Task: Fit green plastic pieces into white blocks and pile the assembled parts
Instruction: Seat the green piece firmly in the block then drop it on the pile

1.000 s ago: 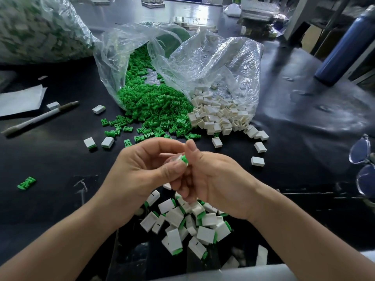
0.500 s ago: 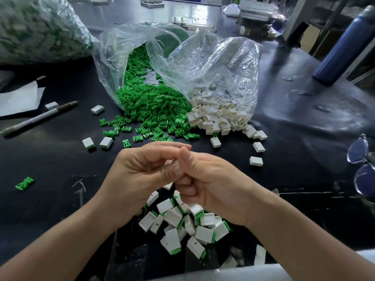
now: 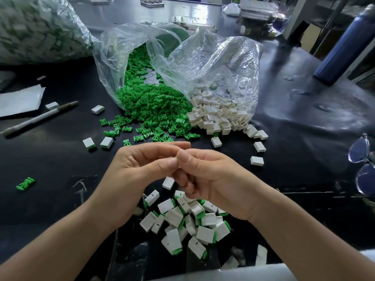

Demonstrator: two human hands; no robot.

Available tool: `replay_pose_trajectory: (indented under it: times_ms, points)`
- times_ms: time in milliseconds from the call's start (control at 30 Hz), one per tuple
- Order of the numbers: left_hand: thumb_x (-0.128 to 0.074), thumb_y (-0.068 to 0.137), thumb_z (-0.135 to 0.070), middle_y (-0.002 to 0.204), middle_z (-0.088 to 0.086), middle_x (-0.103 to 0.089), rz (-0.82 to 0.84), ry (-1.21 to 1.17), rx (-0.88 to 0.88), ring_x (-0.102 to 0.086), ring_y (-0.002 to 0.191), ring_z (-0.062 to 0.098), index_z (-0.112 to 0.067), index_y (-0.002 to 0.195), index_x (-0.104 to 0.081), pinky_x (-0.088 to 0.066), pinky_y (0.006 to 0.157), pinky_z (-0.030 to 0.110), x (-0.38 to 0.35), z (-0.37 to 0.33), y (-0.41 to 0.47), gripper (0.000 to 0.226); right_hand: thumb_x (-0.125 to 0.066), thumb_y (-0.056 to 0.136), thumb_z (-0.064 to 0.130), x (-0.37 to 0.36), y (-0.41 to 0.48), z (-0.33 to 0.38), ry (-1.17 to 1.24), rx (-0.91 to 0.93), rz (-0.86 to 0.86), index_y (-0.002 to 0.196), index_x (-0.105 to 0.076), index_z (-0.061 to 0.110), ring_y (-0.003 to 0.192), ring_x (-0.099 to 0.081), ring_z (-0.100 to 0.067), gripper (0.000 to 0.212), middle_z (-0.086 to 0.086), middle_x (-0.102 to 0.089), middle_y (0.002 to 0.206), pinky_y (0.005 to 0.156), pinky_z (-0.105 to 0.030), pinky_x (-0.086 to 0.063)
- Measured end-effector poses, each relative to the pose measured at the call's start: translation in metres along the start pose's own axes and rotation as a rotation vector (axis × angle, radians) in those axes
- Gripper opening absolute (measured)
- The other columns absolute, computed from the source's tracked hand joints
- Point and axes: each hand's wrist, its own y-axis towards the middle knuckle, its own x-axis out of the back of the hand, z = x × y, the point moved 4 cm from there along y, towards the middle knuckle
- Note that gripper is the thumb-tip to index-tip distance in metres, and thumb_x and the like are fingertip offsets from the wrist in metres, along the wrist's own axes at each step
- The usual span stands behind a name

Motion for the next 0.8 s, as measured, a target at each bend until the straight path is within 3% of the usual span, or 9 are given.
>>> replay_pose_trajectory:
  times_ms: [67, 200, 400, 567, 633, 800]
  points:
    - [-0.069, 0.063, -0.019, 0.103, 0.010, -0.071, -0.013, -0.012, -0.005, -0.069, 0.078, 0.025, -0.008, 0.087, -0.074, -0.054, 0.066, 0.025, 0.0005, -0.0005, -0.0005, 0.027, -0.048, 0.075, 0.036, -0.0004, 0.0000, -0.0004, -0.005, 0.001, 0.013, 0.076, -0.050, 0.012, 0.054, -0.041, -0.005, 0.024, 0.001, -0.045, 0.065, 0.049, -0.014, -0.032]
    - [-0.064, 0.067, -0.007, 0.088, 0.010, -0.073, -0.021, -0.024, -0.013, -0.063, 0.058, 0.024, -0.003, 0.086, -0.072, -0.052, 0.056, 0.026, -0.0023, -0.0013, -0.0001, 0.022, -0.045, 0.075, 0.043, 0.0007, 0.0008, -0.0019, -0.010, -0.009, 0.018, 0.084, -0.051, 0.008, 0.055, -0.044, -0.007, 0.037, 0.000, -0.050, 0.065, 0.049, -0.016, -0.033]
    - [-0.067, 0.062, -0.019, 0.078, 0.005, -0.071, -0.038, 0.008, 0.009, -0.066, 0.068, 0.018, 0.001, 0.091, -0.071, -0.051, 0.063, 0.026, 0.0006, 0.0012, 0.0001, 0.035, -0.041, 0.076, 0.045, 0.0013, 0.0026, -0.0037, -0.157, 0.039, -0.039, 0.076, -0.050, 0.011, 0.053, -0.045, -0.007, 0.035, 0.005, -0.052, 0.062, 0.053, -0.020, -0.035]
    - [-0.061, 0.071, -0.004, 0.062, 0.018, -0.065, -0.050, -0.045, -0.010, -0.063, 0.053, 0.026, 0.001, 0.088, -0.070, -0.052, 0.052, 0.027, -0.0060, -0.0015, -0.0007, 0.020, -0.036, 0.080, 0.044, 0.0022, 0.0031, -0.0043, -0.277, 0.077, -0.105, 0.073, -0.048, 0.015, 0.053, -0.044, -0.004, 0.033, 0.008, -0.049, 0.061, 0.054, -0.019, -0.036]
    - [-0.069, 0.068, -0.002, 0.068, 0.018, -0.068, -0.059, -0.041, -0.022, -0.065, 0.054, 0.024, 0.000, 0.086, -0.069, -0.053, 0.052, 0.025, -0.0074, -0.0028, -0.0008, 0.018, -0.035, 0.089, 0.038, 0.0035, 0.0039, -0.0064, -0.306, 0.075, -0.134, 0.073, -0.048, 0.014, 0.053, -0.042, -0.004, 0.031, 0.007, -0.047, 0.062, 0.054, -0.019, -0.036]
    - [-0.061, 0.063, -0.007, 0.087, 0.009, -0.074, -0.106, -0.075, -0.009, -0.070, 0.068, 0.022, -0.004, 0.096, -0.061, -0.055, 0.057, 0.024, -0.0067, -0.0014, -0.0001, 0.033, -0.034, 0.095, 0.031, 0.0030, 0.0043, -0.0062, -0.422, 0.131, -0.188, 0.072, -0.044, 0.014, 0.056, -0.035, -0.008, 0.030, 0.003, -0.039, 0.063, 0.055, -0.027, -0.032]
